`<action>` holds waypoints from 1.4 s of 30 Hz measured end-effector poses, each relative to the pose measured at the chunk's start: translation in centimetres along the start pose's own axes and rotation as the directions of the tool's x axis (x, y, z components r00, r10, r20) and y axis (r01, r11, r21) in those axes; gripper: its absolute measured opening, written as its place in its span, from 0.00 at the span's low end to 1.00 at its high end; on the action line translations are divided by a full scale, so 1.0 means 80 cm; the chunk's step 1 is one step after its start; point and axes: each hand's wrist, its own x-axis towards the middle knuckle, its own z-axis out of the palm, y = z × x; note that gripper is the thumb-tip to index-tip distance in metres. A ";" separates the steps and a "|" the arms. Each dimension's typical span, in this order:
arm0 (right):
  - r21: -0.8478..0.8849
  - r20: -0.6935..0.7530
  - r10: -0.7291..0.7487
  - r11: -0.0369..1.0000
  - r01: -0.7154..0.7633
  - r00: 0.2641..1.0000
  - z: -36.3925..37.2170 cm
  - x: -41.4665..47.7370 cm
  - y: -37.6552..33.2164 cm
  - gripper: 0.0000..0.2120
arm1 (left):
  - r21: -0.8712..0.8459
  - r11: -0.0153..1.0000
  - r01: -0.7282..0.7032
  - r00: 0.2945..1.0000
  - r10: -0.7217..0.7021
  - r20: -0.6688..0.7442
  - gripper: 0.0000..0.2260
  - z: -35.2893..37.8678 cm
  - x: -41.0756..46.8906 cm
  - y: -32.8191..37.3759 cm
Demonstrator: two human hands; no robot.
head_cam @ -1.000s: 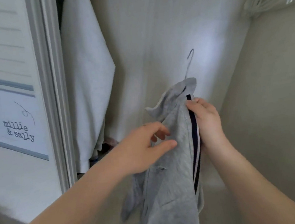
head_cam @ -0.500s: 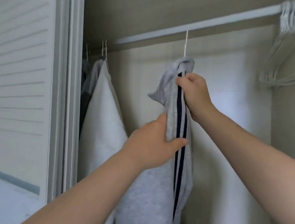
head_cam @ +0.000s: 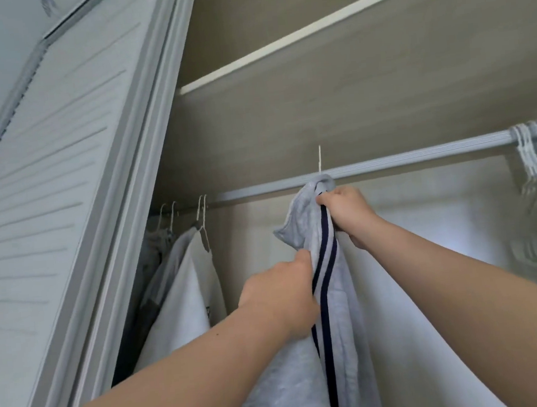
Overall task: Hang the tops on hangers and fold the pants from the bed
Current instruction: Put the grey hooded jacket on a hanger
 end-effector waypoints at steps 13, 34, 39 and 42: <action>-0.017 0.226 0.135 0.991 -0.135 0.965 0.040 -0.042 0.030 0.05 | 0.071 0.995 0.073 0.970 -0.087 0.228 0.28 0.029 -0.011 -0.036; -0.171 0.508 0.046 0.984 0.048 0.860 0.172 -0.018 0.053 0.16 | 0.322 0.921 0.221 0.902 -0.318 0.292 0.19 0.037 -0.057 -0.127; -0.176 0.547 0.039 0.982 0.070 0.836 0.201 0.006 0.067 0.17 | 0.335 0.909 0.247 0.876 -0.357 0.324 0.20 0.035 -0.062 -0.137; -0.127 0.553 0.044 0.991 0.032 0.832 0.206 0.007 0.082 0.16 | 0.344 0.906 0.245 0.872 -0.361 0.330 0.17 0.036 -0.065 -0.144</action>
